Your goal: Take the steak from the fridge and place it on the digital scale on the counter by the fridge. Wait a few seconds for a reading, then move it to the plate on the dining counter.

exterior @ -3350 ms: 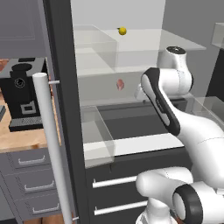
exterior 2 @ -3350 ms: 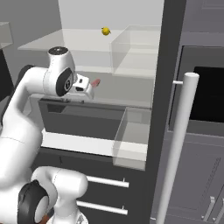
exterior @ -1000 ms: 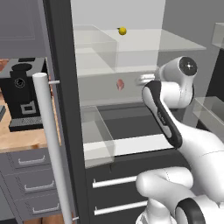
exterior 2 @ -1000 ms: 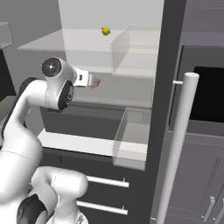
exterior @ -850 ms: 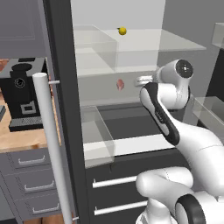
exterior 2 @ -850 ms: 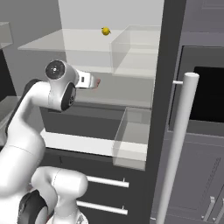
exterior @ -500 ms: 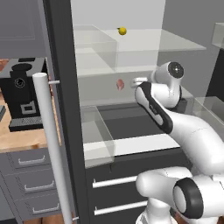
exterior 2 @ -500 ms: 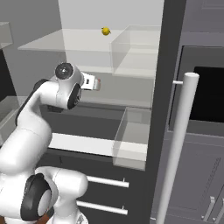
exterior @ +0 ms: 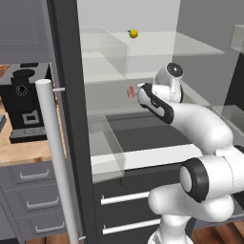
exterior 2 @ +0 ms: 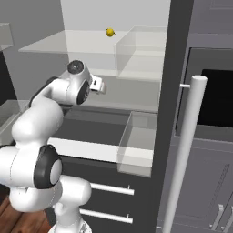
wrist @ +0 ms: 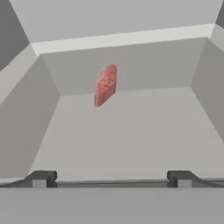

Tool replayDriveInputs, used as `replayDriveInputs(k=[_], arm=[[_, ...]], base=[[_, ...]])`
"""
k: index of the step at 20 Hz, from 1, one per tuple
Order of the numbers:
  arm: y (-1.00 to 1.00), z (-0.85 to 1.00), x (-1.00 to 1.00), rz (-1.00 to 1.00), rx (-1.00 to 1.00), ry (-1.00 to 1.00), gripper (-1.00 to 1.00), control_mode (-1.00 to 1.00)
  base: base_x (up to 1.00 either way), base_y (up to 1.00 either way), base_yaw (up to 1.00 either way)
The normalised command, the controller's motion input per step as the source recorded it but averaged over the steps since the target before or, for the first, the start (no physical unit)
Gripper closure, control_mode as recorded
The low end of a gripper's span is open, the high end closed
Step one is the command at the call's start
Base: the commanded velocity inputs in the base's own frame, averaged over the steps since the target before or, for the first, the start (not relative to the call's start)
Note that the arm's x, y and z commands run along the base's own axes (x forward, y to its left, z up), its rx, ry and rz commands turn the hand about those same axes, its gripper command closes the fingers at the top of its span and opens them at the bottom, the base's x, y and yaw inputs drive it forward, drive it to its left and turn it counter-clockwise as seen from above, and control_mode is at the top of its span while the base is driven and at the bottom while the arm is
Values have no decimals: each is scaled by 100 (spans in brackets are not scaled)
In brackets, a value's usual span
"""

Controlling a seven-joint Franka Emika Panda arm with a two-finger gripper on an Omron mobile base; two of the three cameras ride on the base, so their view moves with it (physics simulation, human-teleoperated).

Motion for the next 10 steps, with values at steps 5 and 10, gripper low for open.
replayDriveInputs(k=[5, 10], arm=[[16, -31, 47, 0, 0, 4, -100, -100], [14, -27, 27, 0, 0, -1, -100, -100]], base=[[0, 0, 0], [0, 0, 0]])
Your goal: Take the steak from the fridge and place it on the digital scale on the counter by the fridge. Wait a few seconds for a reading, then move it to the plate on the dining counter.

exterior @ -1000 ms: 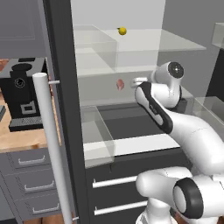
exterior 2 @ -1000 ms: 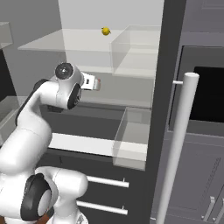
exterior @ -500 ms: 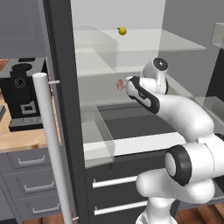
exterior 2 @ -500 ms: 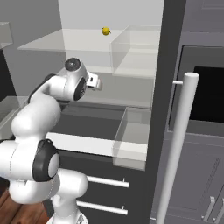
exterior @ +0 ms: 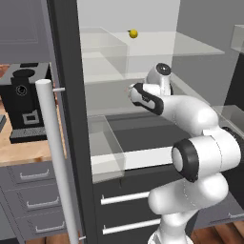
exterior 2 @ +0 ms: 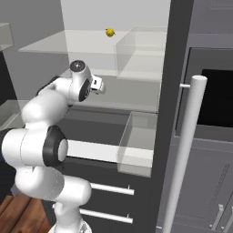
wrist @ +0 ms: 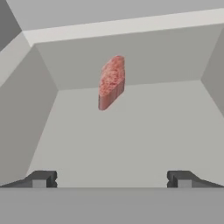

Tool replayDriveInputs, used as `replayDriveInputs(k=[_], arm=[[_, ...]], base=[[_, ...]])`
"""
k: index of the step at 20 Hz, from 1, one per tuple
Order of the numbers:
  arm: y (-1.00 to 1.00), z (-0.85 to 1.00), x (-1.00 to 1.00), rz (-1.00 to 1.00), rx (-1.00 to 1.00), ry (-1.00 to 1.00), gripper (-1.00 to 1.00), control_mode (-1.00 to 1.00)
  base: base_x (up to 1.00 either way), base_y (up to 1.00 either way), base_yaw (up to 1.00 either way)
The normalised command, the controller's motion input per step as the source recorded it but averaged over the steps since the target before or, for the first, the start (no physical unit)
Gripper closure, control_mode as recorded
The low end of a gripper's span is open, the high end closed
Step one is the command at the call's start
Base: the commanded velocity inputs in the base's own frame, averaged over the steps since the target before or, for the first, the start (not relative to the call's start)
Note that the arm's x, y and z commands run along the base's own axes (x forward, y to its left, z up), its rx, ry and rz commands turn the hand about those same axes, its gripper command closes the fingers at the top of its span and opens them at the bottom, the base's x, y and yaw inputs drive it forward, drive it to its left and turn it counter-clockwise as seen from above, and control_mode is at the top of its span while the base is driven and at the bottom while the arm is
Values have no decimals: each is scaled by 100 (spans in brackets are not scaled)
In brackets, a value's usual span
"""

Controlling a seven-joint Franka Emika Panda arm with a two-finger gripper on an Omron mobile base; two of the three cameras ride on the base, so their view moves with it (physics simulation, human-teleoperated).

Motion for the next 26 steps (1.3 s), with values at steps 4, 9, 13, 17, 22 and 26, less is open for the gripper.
replayDriveInputs(k=[4, 9, 13, 17, 22, 26], arm=[[9, -20, 29, 0, 0, 0, -100, -100], [2, -10, 28, -1, 0, 0, -100, -100], [1, -7, 33, -2, 0, 0, -100, -100], [1, -7, 36, -2, 0, 0, -100, -100], [1, -8, 40, -3, 0, 0, -100, -100], [1, -8, 40, -3, 0, 0, -100, -100]], base=[[0, 0, 0], [0, 0, 0], [0, 0, 0], [0, 0, 0], [0, 0, 0], [0, 0, 0]])
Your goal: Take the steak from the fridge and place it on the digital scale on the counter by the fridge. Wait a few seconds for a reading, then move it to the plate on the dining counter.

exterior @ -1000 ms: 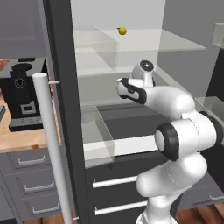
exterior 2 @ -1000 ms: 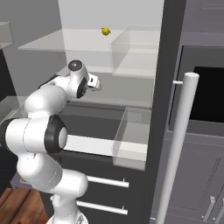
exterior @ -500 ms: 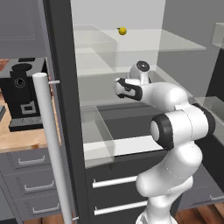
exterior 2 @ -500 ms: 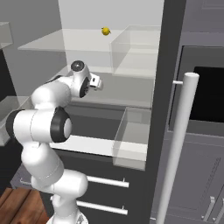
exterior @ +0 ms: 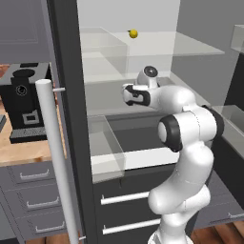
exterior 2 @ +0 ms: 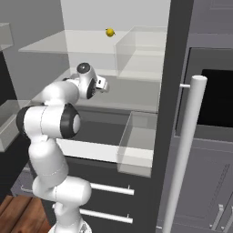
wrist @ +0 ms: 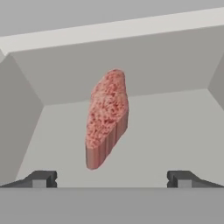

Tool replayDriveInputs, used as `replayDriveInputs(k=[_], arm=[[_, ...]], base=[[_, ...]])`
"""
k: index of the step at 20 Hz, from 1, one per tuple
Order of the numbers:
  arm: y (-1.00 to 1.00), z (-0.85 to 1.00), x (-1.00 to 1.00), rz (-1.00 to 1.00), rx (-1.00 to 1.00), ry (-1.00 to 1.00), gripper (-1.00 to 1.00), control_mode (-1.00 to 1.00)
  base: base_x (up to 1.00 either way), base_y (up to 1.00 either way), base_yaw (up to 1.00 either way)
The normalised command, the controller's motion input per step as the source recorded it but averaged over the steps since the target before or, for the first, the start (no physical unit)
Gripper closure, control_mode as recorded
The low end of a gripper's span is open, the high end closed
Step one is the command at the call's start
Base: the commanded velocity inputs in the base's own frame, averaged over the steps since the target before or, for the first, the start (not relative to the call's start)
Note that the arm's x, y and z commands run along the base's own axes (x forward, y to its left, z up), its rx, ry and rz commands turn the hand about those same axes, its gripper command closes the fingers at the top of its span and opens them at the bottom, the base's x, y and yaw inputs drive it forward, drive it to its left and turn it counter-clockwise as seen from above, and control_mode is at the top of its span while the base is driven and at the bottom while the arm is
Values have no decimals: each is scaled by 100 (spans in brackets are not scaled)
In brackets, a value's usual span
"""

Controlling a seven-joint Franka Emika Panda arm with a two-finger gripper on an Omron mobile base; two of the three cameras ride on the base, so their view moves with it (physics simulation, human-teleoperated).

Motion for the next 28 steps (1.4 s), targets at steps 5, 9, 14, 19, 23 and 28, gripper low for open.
replayDriveInputs(k=[5, 9, 14, 19, 23, 28], arm=[[2, -12, 38, -3, 0, 0, -100, -100], [4, -14, 40, -2, 0, 0, -100, -100], [5, -11, 43, -2, 0, 0, -100, -100], [4, -13, 45, -2, 0, 0, -100, -100], [0, -17, 32, -2, 0, 0, -100, -100], [0, -31, 12, -3, 0, 0, -100, -100]], base=[[0, 0, 0], [0, 0, 0], [0, 0, 0], [0, 0, 0], [0, 0, 0], [0, 0, 0]])
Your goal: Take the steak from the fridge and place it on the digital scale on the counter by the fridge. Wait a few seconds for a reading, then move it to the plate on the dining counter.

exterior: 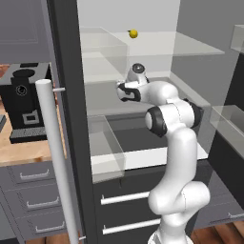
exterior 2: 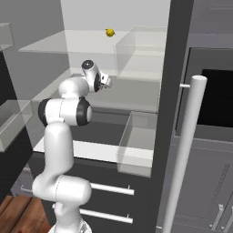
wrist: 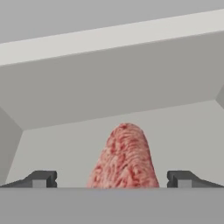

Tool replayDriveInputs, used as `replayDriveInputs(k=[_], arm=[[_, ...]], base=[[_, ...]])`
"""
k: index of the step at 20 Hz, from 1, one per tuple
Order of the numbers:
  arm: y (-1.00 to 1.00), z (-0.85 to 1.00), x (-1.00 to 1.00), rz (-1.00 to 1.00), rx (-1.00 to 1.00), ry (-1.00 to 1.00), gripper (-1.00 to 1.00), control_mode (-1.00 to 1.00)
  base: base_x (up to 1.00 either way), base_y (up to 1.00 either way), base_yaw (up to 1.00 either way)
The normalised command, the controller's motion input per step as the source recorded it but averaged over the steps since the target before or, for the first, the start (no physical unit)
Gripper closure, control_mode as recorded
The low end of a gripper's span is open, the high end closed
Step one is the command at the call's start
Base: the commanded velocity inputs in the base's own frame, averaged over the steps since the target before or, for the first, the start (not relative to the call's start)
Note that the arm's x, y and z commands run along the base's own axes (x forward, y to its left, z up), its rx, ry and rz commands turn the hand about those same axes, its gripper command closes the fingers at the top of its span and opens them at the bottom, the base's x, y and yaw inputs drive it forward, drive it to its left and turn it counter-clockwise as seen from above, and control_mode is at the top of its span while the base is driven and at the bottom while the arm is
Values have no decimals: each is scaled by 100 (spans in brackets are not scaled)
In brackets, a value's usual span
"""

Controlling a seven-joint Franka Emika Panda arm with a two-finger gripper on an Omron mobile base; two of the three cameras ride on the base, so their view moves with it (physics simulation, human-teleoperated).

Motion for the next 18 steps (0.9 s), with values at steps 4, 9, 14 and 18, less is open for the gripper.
replayDriveInputs(k=[4, 9, 14, 18], arm=[[0, -47, 4, -4, 0, 0, -100, -100], [0, -51, 3, -4, 0, 0, 100, -100], [0, -53, 0, -4, 0, 0, 100, -100], [0, -44, -8, -4, 0, 0, 100, -100]], base=[[0, 0, 0], [0, 0, 0], [0, 0, 0], [0, 0, 0]])
